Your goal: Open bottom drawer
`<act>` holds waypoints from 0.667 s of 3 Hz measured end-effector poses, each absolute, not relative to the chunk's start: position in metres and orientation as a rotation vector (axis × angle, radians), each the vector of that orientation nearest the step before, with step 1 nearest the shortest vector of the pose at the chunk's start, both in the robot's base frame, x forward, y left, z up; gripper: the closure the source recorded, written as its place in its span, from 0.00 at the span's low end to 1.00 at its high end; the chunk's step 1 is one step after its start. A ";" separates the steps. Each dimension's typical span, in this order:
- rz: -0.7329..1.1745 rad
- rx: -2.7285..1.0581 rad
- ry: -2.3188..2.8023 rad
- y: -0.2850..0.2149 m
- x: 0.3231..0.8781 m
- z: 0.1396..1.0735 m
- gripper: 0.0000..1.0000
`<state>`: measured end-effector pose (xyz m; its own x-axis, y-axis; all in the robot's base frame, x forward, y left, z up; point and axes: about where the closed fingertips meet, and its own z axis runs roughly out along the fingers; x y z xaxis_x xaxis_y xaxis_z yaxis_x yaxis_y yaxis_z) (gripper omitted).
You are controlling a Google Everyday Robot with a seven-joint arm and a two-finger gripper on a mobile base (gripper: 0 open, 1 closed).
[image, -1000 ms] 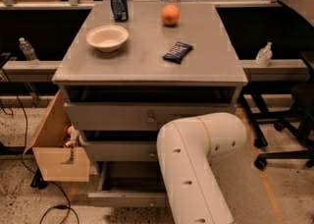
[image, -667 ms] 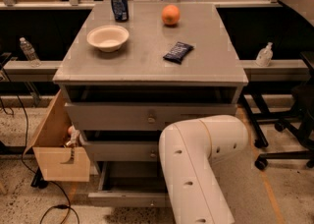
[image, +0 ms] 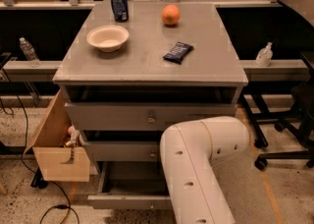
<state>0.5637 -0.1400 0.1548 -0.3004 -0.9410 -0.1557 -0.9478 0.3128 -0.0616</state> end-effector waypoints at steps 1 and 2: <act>0.063 -1.750 2.410 -0.140 0.564 0.155 1.00; 0.063 -1.750 2.410 -0.140 0.564 0.155 1.00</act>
Offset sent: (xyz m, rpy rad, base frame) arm -0.1026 -0.0646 -0.0122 -0.0189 0.1528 -0.2434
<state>0.5636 -0.1401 0.1547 -0.3008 -0.9409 -0.1556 -0.9477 0.3132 -0.0613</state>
